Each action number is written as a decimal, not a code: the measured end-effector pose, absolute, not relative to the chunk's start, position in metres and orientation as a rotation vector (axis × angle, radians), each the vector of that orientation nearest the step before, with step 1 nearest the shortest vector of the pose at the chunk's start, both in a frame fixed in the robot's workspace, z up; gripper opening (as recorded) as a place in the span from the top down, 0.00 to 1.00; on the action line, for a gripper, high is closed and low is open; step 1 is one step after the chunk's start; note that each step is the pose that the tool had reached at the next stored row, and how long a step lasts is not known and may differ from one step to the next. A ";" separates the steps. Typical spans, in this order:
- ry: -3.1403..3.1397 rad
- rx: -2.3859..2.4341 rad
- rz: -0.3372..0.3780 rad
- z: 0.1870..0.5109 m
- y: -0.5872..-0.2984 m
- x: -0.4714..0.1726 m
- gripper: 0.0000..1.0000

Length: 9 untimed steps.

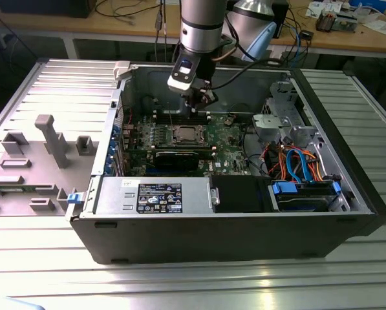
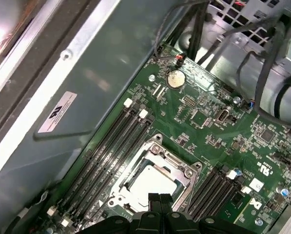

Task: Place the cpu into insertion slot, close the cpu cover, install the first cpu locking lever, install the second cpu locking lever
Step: 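Install the first cpu locking lever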

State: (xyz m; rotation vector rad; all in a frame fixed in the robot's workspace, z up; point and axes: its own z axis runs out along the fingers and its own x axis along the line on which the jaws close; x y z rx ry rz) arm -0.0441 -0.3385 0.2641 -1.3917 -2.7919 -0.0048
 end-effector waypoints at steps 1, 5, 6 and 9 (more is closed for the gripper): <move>-2.814 -1.346 -0.004 0.264 -0.339 -0.044 0.89; -2.850 -1.269 -0.003 0.264 -0.339 -0.044 0.89; -2.864 -1.237 -0.003 0.264 -0.339 -0.044 0.89; -2.901 -1.147 -0.001 0.263 -0.339 -0.044 0.89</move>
